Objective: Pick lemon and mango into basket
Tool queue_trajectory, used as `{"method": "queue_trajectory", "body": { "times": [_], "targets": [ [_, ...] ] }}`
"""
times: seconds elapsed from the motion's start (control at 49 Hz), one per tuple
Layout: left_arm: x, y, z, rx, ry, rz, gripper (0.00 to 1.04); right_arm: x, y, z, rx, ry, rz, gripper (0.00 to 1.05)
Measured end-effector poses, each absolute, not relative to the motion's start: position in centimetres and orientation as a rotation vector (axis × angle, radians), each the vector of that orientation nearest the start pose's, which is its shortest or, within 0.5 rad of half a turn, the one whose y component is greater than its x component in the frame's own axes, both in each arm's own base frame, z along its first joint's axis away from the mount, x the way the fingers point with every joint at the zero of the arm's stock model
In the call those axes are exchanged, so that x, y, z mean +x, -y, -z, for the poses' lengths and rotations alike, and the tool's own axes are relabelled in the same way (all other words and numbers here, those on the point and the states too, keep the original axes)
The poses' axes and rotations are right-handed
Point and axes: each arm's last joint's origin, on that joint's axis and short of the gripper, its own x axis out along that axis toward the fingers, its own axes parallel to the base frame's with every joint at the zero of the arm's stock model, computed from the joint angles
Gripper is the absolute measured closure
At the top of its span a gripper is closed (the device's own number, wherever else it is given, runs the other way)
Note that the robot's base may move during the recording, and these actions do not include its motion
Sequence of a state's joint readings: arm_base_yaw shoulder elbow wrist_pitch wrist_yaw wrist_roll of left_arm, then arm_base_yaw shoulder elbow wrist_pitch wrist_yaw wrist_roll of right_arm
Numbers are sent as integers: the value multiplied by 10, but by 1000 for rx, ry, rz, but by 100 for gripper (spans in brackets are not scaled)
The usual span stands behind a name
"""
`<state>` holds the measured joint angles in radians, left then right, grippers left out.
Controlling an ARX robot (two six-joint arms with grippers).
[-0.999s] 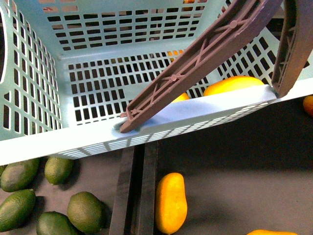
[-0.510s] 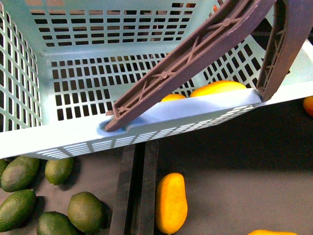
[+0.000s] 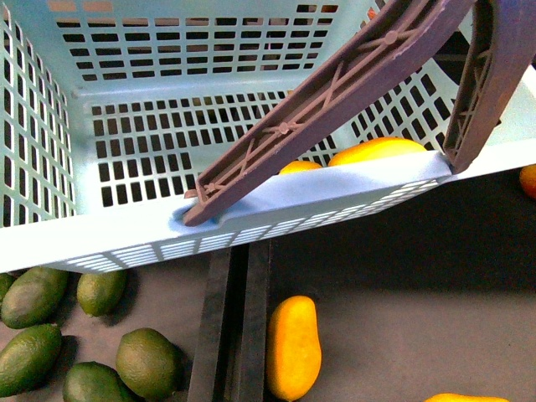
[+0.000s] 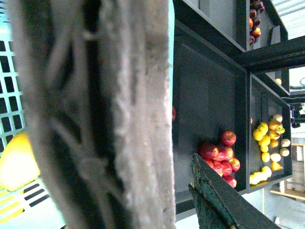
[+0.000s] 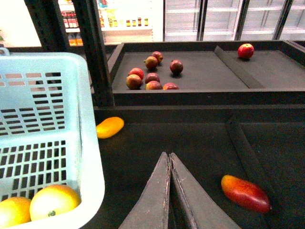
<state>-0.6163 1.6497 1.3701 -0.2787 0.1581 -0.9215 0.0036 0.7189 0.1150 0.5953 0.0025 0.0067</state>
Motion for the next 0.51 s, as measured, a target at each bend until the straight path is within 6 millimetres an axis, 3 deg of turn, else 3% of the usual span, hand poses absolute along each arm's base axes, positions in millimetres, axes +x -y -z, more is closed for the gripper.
{"method": "queue_trajectory", "body": {
  "times": [0.51],
  "targets": [
    [303, 220, -306, -722, -854, 437, 76, 128, 0, -171, 6, 12, -3, 103]
  ]
}}
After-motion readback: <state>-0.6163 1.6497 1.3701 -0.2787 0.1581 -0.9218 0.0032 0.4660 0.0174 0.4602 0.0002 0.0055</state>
